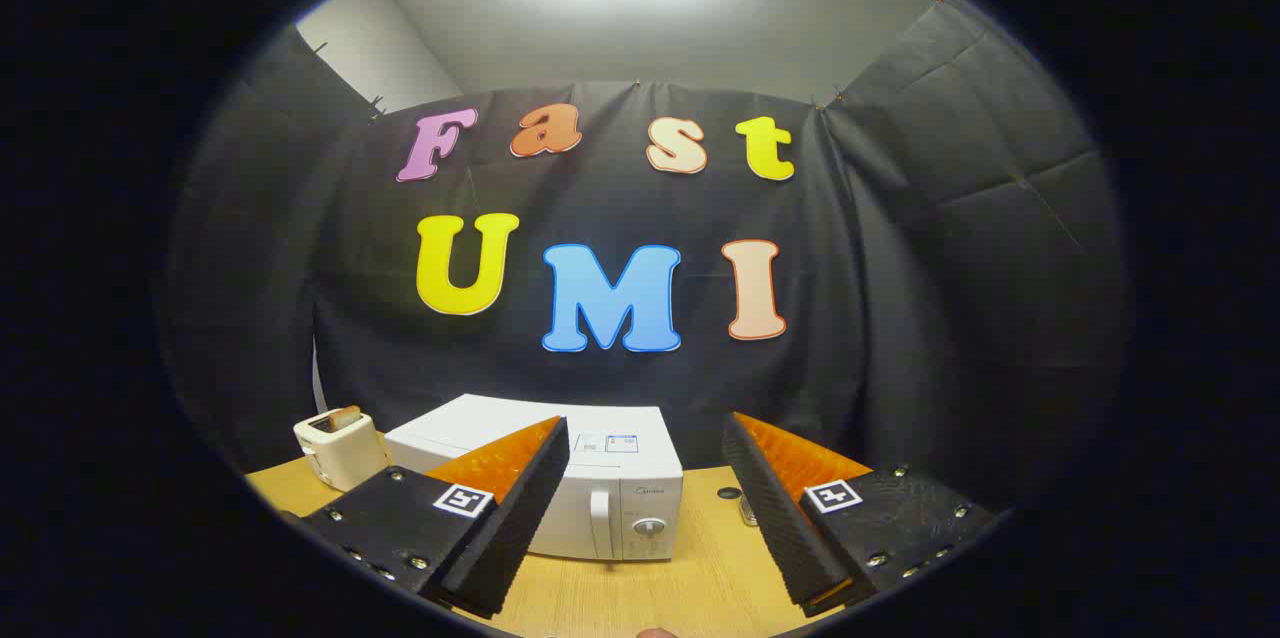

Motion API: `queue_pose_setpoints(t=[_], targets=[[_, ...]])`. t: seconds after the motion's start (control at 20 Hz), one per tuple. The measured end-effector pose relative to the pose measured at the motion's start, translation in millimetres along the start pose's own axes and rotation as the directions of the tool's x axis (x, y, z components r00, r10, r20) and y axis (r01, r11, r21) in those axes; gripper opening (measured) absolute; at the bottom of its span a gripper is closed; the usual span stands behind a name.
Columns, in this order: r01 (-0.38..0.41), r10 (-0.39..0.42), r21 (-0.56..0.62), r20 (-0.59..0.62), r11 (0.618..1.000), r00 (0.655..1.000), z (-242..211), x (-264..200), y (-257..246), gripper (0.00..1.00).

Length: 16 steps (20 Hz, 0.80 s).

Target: Open the microwave, put the food inside, and close the microwave door.

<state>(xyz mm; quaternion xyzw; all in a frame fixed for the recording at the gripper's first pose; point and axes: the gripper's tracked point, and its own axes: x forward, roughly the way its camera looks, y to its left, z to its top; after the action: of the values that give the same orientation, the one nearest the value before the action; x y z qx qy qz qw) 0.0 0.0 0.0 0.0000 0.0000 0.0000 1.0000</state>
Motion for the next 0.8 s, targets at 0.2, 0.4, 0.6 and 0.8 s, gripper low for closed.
queue_pose_setpoints(t=[0.2, 0.4, 0.6, 0.8], targets=[[0.001, -0.001, -0.010, 0.011, 1.000, 1.000, 1.0, -3.0, -3.7, 0.98], [-0.001, 0.001, -0.009, 0.003, 1.000, 1.000, -3.1, -3.3, -3.2, 0.98], [-0.002, 0.002, -0.002, 0.008, 1.000, 1.000, -2.9, -1.5, -3.3, 0.98], [-0.006, 0.006, 0.001, 0.011, 1.000, 1.000, -5.1, 0.4, -1.9, 0.98]])
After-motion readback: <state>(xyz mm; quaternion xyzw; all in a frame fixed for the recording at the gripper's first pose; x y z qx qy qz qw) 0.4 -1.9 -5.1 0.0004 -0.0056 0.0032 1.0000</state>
